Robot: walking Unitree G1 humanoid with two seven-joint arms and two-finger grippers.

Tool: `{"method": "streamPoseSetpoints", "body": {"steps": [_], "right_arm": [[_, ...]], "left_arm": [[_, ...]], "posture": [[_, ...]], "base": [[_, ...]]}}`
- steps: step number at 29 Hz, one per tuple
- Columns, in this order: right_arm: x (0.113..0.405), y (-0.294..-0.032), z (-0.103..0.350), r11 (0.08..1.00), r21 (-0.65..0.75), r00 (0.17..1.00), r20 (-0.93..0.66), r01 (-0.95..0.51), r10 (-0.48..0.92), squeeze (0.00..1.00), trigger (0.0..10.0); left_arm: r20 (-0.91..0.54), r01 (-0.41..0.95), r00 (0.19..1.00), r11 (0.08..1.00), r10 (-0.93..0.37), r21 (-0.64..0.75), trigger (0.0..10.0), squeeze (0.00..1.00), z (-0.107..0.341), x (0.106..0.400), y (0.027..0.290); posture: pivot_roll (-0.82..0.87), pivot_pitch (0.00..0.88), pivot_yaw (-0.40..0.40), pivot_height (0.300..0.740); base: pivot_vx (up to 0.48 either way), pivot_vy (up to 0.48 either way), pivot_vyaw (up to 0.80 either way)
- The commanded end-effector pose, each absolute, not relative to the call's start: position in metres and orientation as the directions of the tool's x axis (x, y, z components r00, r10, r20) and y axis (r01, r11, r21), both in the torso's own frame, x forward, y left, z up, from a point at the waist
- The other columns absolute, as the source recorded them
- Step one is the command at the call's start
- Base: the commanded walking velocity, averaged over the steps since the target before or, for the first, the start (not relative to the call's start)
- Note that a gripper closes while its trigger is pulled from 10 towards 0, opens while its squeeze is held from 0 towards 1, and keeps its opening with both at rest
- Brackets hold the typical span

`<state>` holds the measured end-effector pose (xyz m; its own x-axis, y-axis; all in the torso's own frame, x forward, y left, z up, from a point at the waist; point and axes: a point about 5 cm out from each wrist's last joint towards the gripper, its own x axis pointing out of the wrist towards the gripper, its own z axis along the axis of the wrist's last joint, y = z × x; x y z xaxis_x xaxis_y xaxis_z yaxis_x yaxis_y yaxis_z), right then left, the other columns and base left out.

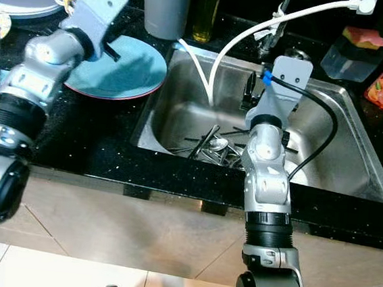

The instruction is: Kitchen organization

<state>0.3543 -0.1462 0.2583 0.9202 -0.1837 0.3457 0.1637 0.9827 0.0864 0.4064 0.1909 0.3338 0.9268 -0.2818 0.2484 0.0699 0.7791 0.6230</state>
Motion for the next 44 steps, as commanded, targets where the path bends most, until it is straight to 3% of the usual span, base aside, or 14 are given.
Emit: {"method": "streamPoseSetpoints", "body": {"steps": [1, 9, 18, 23, 26, 31, 33, 37, 39, 44], "right_arm": [[0.355, -0.15, 0.26, 0.981, 0.088, 0.916, 0.351, 0.172, -0.192, 0.0, 10.0], [0.354, -0.152, 0.26, 0.98, 0.087, 0.915, 0.351, 0.18, -0.2, 0.0, 10.0], [0.349, -0.151, 0.255, 0.979, 0.091, 0.918, 0.339, 0.184, -0.204, 0.0, 10.0], [0.349, -0.149, 0.251, 0.979, 0.098, 0.922, 0.328, 0.181, -0.204, 0.0, 10.0], [0.35, -0.146, 0.251, 0.98, 0.101, 0.924, 0.327, 0.174, -0.198, 0.0, 10.0], [0.35, -0.145, 0.252, 0.98, 0.102, 0.924, 0.329, 0.172, -0.196, 0.0, 10.0], [0.35, -0.146, 0.252, 0.98, 0.102, 0.924, 0.327, 0.173, -0.197, 0.0, 10.0], [0.35, -0.145, 0.252, 0.98, 0.102, 0.925, 0.327, 0.17, -0.195, 0.0, 10.0], [0.35, -0.145, 0.252, 0.98, 0.102, 0.925, 0.328, 0.169, -0.193, 0.0, 10.0], [0.35, -0.145, 0.251, 0.981, 0.1, 0.926, 0.324, 0.167, -0.191, 0.0, 10.0]], "left_arm": [[0.259, 0.064, 0.919, 0.761, -0.297, 0.646, 10.0, 0.0, 0.343, 0.404, 0.197], [0.233, 0.096, 0.911, 0.725, -0.34, 0.682, 10.0, 0.0, 0.338, 0.401, 0.202], [0.282, 0.035, 0.879, 0.641, -0.386, 0.767, 10.0, 0.0, 0.333, 0.381, 0.215], [0.172, 0.151, 0.856, 0.555, -0.487, 0.818, 10.0, 0.0, 0.319, 0.364, 0.232], [0.128, 0.181, 0.864, 0.537, -0.487, 0.824, 10.0, 0.0, 0.314, 0.361, 0.242], [0.145, 0.102, 0.9, 0.521, -0.411, 0.847, 10.0, 0.0, 0.314, 0.36, 0.261], [0.129, 0.053, 0.947, 0.541, -0.293, 0.839, 10.0, 0.0, 0.313, 0.364, 0.275], [0.107, 0.083, 0.938, 0.513, -0.329, 0.854, 10.0, 0.0, 0.312, 0.362, 0.271], [0.044, 0.154, 0.918, 0.454, -0.395, 0.877, 10.0, 0.0, 0.304, 0.355, 0.266], [0.031, 0.156, 0.917, 0.428, -0.398, 0.89, 10.0, 0.0, 0.301, 0.352, 0.269]], "posture": [[0.25, 0.076, -0.13, 0.74], [0.25, 0.085, -0.12, 0.74], [0.26, 0.113, -0.1, 0.74], [0.29, 0.128, -0.099, 0.74], [0.28, 0.131, -0.093, 0.74], [0.29, 0.133, -0.091, 0.74], [0.29, 0.133, -0.091, 0.74], [0.28, 0.134, -0.091, 0.74], [0.29, 0.136, -0.095, 0.74], [0.29, 0.137, -0.098, 0.74]], "base": [[0.0, 0.0, 0.0], [0.0, 0.0, 0.0], [0.0, 0.0, 0.0], [0.0, 0.0, 0.0], [0.0, 0.0, 0.0], [0.0, 0.0, 0.0], [0.0, 0.0, 0.0], [0.0, 0.0, 0.0], [0.0, 0.0, 0.0], [0.0, 0.0, 0.0]]}}
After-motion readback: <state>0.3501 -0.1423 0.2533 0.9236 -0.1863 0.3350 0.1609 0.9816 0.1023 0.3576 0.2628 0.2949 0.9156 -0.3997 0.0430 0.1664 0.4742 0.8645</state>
